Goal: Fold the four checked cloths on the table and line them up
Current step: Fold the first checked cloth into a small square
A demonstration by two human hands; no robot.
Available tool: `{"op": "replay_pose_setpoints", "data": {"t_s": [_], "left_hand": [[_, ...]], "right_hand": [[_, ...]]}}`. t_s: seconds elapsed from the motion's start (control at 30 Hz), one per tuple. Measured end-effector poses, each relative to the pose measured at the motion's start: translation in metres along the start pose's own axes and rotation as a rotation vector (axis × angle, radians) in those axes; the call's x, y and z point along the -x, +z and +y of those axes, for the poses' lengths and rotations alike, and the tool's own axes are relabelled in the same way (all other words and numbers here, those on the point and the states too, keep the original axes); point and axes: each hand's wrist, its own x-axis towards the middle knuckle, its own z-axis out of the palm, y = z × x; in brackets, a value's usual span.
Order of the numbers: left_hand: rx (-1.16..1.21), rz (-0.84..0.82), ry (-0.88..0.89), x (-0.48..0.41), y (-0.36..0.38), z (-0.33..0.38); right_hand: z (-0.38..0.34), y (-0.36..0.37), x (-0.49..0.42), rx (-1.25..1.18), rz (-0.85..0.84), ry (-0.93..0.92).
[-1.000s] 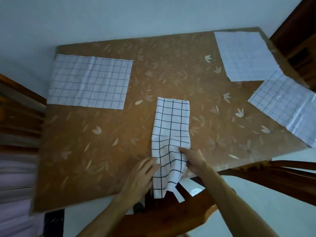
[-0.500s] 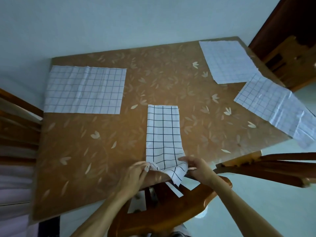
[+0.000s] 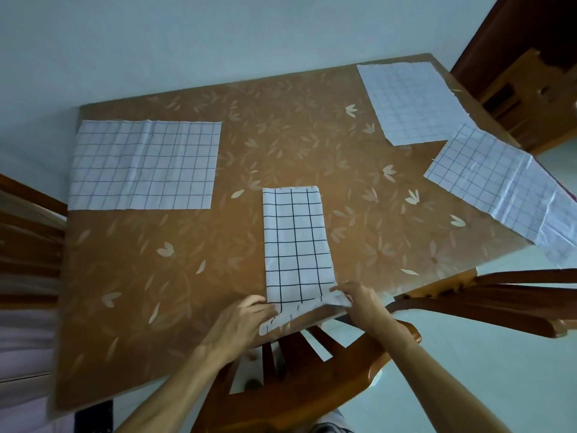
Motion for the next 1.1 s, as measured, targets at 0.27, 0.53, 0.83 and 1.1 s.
{"op": "replay_pose_setpoints", "data": {"t_s": [0.27, 0.53, 0.83, 1.1], "left_hand": [[0.084, -0.011, -0.064, -0.009, 0.011, 0.005], [0.495, -0.092, -0.545, -0.022, 0.018, -0.001], [0.248, -0.043, -0.649, -0.04, 0.023, 0.004], [0.281, -0.019, -0.743, -0.05, 0.028, 0.003]], "right_hand": [[0.006, 0.011, 0.002, -0.023, 0.019, -0.064], [0.003, 0.016, -0.019, -0.309, 0.038, 0.23], [0.001, 0.027, -0.047, -0.342, 0.091, 0.294], [0.003, 0.03, -0.048, -0.358, 0.138, 0.316]]}}
